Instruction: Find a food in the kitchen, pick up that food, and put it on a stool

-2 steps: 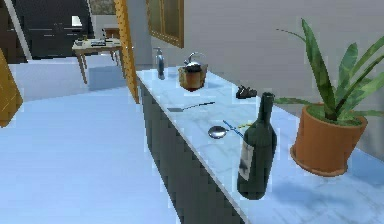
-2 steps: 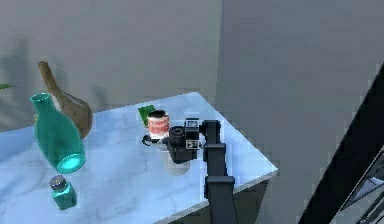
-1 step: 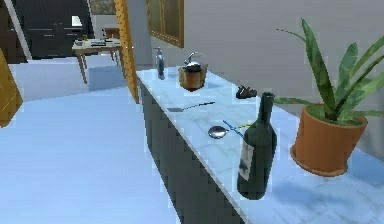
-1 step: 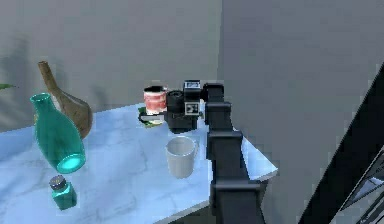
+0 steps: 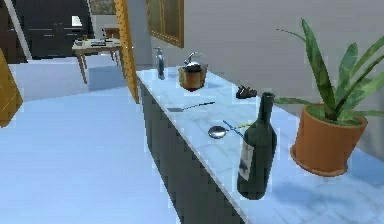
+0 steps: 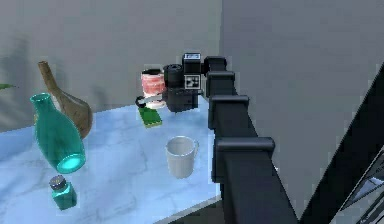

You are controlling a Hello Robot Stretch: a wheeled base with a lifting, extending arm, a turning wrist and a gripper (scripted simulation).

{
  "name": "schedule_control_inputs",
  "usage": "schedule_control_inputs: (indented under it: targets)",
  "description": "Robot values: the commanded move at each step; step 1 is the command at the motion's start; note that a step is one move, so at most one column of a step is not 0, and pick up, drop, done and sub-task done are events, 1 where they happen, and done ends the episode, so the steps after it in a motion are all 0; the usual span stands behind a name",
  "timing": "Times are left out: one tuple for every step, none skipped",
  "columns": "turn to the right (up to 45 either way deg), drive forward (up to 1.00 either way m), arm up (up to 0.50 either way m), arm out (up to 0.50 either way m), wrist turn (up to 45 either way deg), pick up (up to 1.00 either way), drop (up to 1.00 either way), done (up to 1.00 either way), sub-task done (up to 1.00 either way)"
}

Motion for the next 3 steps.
schedule_control_inputs:
  targets:
    - [0.0,0.0,0.0,0.0,-45.0,0.0,0.0,0.0,0.0]
    - [0.0,0.0,0.0,0.0,-45.0,0.0,0.0,0.0,0.0]
    - [0.0,0.0,0.0,0.0,-15.0,0.0,0.0,0.0,0.0]
